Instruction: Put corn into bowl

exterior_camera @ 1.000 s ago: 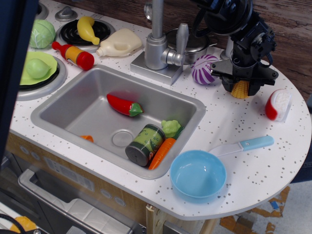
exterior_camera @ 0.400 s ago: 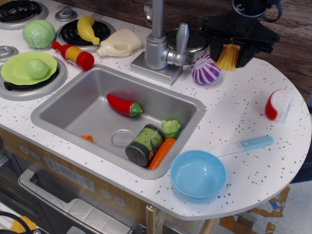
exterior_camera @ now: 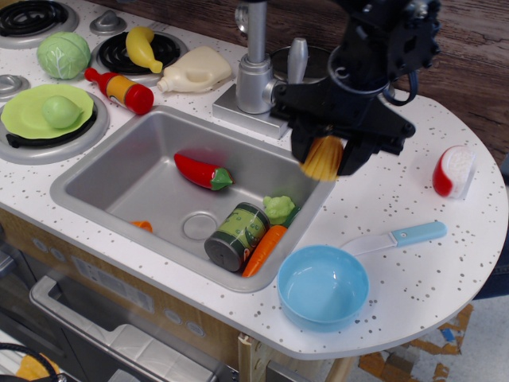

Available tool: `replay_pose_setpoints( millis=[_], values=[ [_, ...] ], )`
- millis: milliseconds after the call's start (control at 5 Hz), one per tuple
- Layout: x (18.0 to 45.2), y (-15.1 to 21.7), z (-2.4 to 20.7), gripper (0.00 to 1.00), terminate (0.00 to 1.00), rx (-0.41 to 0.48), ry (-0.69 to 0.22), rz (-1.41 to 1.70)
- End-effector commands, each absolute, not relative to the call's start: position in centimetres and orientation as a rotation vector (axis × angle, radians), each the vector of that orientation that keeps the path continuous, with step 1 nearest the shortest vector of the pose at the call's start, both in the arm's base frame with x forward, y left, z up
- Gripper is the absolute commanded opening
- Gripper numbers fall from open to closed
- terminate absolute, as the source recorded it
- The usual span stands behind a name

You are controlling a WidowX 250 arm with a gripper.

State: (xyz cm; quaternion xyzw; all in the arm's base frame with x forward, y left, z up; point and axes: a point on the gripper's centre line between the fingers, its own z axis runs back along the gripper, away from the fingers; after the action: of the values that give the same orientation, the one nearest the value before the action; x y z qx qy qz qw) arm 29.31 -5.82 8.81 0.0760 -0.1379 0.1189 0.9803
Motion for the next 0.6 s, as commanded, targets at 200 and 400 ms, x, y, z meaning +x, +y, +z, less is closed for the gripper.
replay_pose_setpoints(
  millis=[200,400],
  values=[
    [26.3,-7.9,7.8,0.00,0.00,0.048,-0.216,0.255],
    [25.5,-8.9,7.1,0.00,0.00,0.029,-0.198,0.291]
  ],
)
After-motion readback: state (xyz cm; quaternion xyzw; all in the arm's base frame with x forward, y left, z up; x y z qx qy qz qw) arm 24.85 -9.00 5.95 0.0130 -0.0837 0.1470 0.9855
